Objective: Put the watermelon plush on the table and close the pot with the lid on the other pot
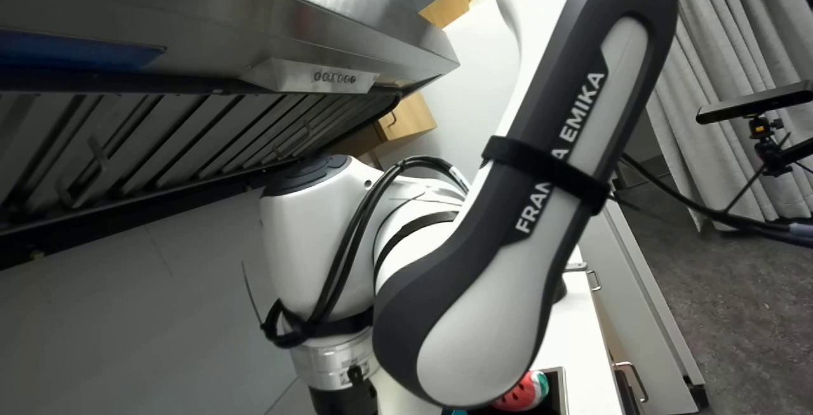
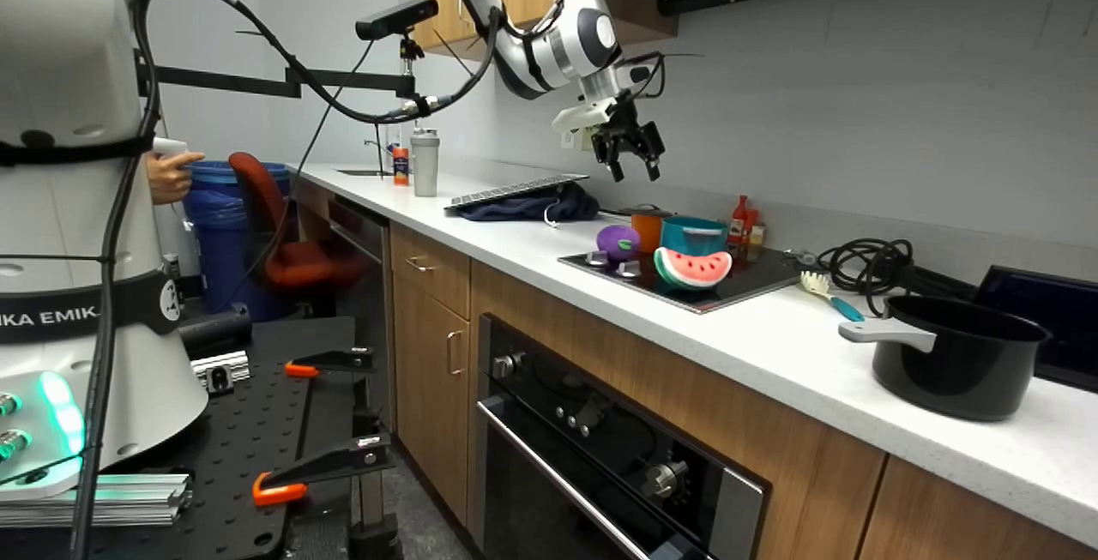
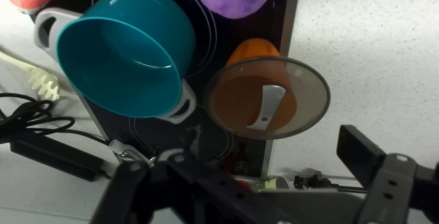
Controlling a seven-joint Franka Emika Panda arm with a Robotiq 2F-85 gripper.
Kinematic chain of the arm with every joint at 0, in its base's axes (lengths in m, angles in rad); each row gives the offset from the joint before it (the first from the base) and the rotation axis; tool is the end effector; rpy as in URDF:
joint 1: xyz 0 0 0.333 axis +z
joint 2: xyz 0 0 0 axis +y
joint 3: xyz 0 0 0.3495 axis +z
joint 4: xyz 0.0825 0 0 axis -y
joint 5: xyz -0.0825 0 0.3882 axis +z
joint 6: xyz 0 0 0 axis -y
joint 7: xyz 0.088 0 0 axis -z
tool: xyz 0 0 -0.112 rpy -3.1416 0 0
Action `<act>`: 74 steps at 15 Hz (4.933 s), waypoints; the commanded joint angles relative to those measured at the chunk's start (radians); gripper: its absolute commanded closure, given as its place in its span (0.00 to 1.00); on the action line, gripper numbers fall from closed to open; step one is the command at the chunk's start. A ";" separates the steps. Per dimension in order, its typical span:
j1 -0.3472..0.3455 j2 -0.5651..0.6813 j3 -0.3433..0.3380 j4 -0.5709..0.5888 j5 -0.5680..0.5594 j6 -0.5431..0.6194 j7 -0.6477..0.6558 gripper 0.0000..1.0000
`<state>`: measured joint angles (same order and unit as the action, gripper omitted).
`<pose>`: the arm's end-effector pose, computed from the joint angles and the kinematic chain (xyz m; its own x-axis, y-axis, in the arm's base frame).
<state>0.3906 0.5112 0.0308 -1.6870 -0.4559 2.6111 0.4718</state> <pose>0.6641 0.3032 0.3678 0.8421 0.2896 0.4550 0.2466 -0.9570 0.1528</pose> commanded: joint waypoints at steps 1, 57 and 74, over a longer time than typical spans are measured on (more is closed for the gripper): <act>0.021 0.075 -0.013 0.096 0.037 -0.005 -0.032 0.00; 0.078 0.239 -0.127 0.270 0.107 -0.033 0.008 0.65; 0.126 0.174 -0.171 0.243 0.070 -0.008 0.037 0.97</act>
<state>0.4923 0.7081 -0.1158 -1.4429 -0.3662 2.6065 0.4782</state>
